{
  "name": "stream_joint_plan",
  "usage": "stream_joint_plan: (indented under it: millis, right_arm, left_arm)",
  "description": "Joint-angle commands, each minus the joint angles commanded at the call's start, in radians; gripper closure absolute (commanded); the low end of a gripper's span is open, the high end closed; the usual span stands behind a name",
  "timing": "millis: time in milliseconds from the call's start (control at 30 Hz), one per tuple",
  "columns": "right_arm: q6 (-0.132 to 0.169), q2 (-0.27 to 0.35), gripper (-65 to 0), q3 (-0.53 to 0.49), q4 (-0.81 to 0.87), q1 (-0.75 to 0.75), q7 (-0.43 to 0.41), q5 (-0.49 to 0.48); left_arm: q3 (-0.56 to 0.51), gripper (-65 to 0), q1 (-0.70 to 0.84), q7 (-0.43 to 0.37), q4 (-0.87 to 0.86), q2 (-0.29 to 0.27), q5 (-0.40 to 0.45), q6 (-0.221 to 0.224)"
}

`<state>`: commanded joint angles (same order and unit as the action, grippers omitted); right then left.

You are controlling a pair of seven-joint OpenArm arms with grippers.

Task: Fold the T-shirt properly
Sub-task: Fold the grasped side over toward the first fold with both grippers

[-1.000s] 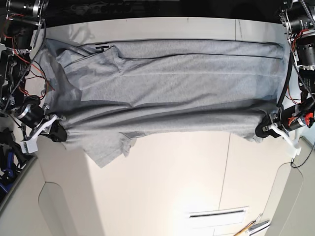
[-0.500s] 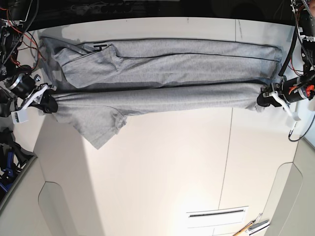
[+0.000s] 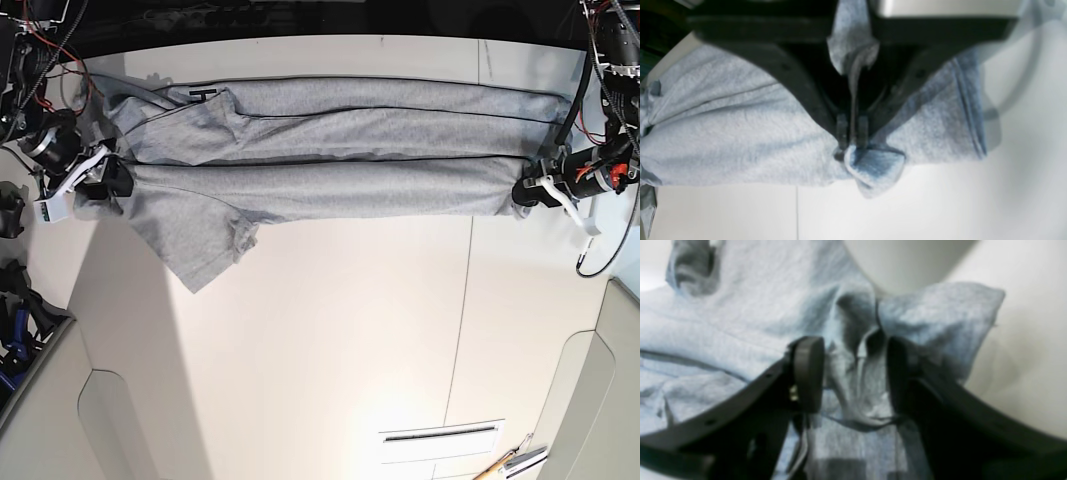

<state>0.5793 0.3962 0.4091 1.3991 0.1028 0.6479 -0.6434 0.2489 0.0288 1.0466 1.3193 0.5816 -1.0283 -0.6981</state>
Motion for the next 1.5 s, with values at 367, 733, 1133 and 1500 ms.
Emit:
stream_joint_plan:
  millis: [367, 733, 1133, 1500]
  right_arm:
    - [0.001, -0.034, -30.6, 0.134, 0.002, -0.094, -0.013, -0.067]
    - [0.0, -0.034, -30.6, -0.07, -0.222, -0.281, -0.142, 0.125]
    - [0.012, -0.101, -30.6, -0.237, -0.359, -0.346, -0.154, 0.128]
    - [0.012, -0.166, 0.0, -0.237, -0.339, -0.347, -0.151, 0.132]
  left_arm:
    - [0.0, 0.0, 0.005, -0.003, 0.0, -0.008, 0.019, 0.0]
    - [0.0, 0.0, 0.006, -0.003, 0.0, -0.008, 0.019, 0.0]
    - [0.0, 0.0, 0.008, -0.014, 0.0, -0.008, 0.019, 0.0]
    - [0.0, 0.0, 0.008, -0.013, 0.0, -0.008, 0.02, 0.0]
